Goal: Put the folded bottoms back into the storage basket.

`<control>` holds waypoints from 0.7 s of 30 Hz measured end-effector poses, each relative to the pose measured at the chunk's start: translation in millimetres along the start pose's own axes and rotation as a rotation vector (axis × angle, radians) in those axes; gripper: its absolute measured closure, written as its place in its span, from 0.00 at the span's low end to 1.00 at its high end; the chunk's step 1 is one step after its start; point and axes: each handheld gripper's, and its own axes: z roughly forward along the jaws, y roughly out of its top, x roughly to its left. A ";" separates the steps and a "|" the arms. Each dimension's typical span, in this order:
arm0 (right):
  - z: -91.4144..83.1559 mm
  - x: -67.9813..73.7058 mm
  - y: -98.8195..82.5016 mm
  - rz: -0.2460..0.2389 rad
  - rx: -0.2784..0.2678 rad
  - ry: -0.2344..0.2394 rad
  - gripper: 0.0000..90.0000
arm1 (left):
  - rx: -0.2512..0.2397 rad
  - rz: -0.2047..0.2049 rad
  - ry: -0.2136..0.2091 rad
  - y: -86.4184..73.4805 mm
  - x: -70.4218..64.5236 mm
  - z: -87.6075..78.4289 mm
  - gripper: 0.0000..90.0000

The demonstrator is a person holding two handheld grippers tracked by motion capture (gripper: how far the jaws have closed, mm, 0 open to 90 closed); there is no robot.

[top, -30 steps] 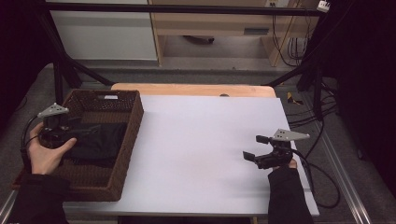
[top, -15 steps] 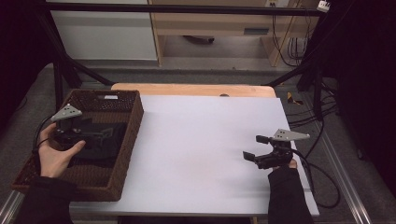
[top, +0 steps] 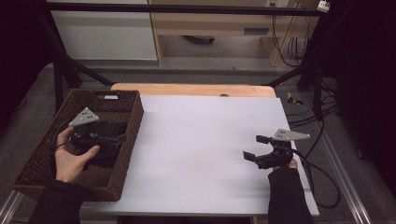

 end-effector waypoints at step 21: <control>0.5 0.2 -0.2 0.000 0.004 0.002 0.04 | 0.004 0.003 -0.071 -31.2 -26.4 26.8 0.06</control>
